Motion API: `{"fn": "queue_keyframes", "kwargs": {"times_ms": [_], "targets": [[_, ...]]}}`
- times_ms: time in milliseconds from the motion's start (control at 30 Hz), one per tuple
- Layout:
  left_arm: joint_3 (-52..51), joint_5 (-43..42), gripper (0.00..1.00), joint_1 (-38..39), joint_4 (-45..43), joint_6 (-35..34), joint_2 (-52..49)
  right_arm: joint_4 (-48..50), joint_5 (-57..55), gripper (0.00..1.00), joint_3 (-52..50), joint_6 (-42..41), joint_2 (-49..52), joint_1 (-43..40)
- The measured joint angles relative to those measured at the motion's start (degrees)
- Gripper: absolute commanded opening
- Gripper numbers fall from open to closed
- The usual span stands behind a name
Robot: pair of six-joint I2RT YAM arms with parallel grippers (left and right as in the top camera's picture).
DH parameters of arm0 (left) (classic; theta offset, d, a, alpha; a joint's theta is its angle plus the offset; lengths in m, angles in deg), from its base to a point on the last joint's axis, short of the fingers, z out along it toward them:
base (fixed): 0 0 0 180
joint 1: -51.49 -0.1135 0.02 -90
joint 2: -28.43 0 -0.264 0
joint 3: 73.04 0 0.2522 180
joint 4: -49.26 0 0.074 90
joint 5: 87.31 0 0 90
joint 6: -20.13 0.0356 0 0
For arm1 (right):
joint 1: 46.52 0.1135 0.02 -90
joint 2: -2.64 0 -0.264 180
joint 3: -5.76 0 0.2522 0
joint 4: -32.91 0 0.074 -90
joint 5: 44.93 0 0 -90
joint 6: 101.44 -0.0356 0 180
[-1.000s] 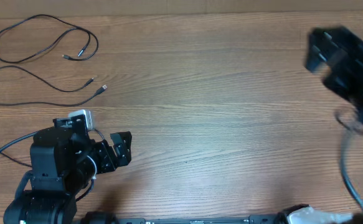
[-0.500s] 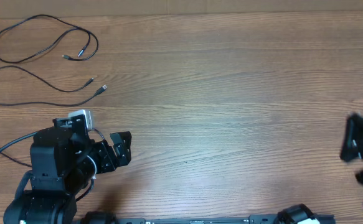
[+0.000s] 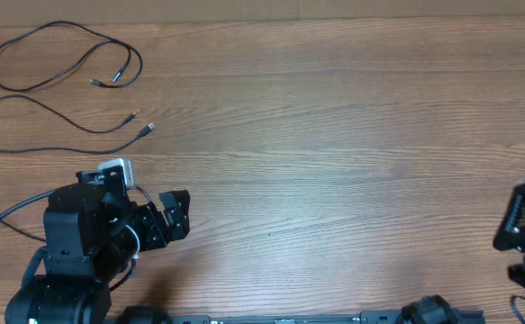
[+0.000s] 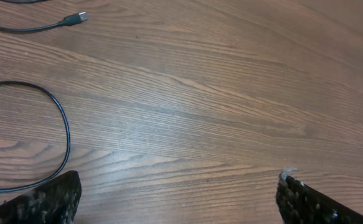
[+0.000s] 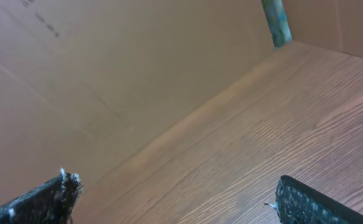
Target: Untangle cables
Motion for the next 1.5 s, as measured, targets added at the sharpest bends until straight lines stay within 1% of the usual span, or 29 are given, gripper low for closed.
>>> {"fn": "queue_keyframes", "kwargs": {"times_ms": [400, 533, 800, 1033, 1500], "targets": [[0.0, 0.0, 0.99, 0.0, 0.0, 0.0, 0.0, 0.66, -0.63, 1.0, -0.9, 0.07, 0.37, 0.02], [0.0, 0.0, 1.0, 0.0, 0.0, 0.0, 0.0, -0.83, -0.66, 1.0, -0.9, 0.09, 0.37, 0.02], [0.0, 0.0, 1.0, 0.0, 0.0, 0.0, 0.0, -7.74, -0.66, 1.0, -0.9, 0.22, 0.37, 0.0], [0.0, 0.0, 1.0, 0.0, 0.0, 0.0, 0.0, -11.58, -0.66, 1.0, -0.92, 0.22, 0.37, 0.02], [0.0, 0.0, 1.0, 0.0, 0.0, 0.0, 0.0, -12.02, -0.66, 1.0, -0.9, 0.26, 0.37, 0.02]]}}
